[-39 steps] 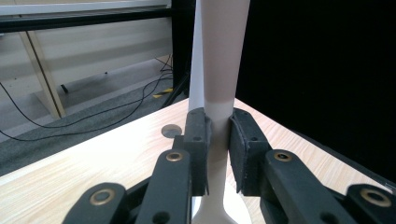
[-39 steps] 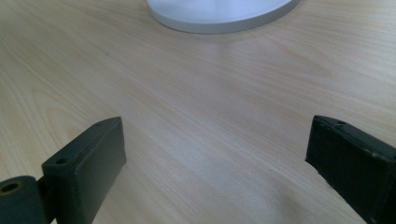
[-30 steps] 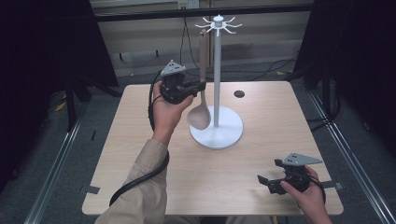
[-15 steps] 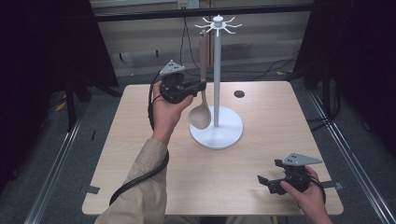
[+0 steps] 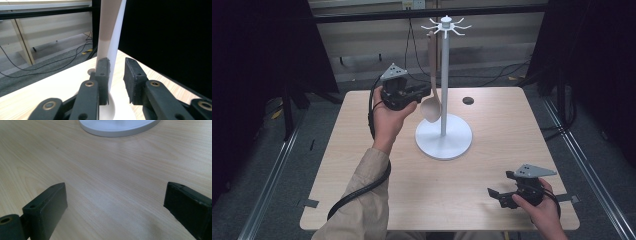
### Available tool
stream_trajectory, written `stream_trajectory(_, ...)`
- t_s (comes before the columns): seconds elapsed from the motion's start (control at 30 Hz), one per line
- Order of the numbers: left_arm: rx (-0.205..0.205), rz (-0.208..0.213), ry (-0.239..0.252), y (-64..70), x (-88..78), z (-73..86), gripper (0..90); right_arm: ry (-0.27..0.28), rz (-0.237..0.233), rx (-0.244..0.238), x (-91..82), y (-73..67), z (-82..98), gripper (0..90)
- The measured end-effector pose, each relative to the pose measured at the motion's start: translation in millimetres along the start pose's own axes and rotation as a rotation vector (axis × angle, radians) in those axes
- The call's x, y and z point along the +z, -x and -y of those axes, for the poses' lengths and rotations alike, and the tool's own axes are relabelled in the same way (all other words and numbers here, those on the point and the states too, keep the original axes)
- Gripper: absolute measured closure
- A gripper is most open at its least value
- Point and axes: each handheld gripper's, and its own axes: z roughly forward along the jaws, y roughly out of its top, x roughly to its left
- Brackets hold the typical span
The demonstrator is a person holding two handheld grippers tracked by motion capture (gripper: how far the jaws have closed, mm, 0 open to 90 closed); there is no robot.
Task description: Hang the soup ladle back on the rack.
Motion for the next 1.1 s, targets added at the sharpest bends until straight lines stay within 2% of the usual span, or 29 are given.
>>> stream_trajectory(0.23,0.004,-0.031,-0.012,-1.8,-4.0,8.5,61.8,-0.002,0.000,-0.002,0.0,-0.8,-0.3,4.2)
stream_trajectory(0.37,0.010,-0.054,-0.020,-3.0,-6.0,14.6,50.5,-0.003,0.002,-0.002,-0.1,-1.1,-0.1,4.2)
stream_trajectory(0.7,-0.004,-0.055,-0.037,-3.0,-7.5,29.9,32.5,0.000,0.005,-0.005,0.1,-3.1,-1.0,4.2)
stream_trajectory(1.1,-0.014,-0.061,-0.052,-6.8,-10.3,51.2,22.9,0.001,0.002,-0.006,-0.3,-3.7,-1.5,4.2)
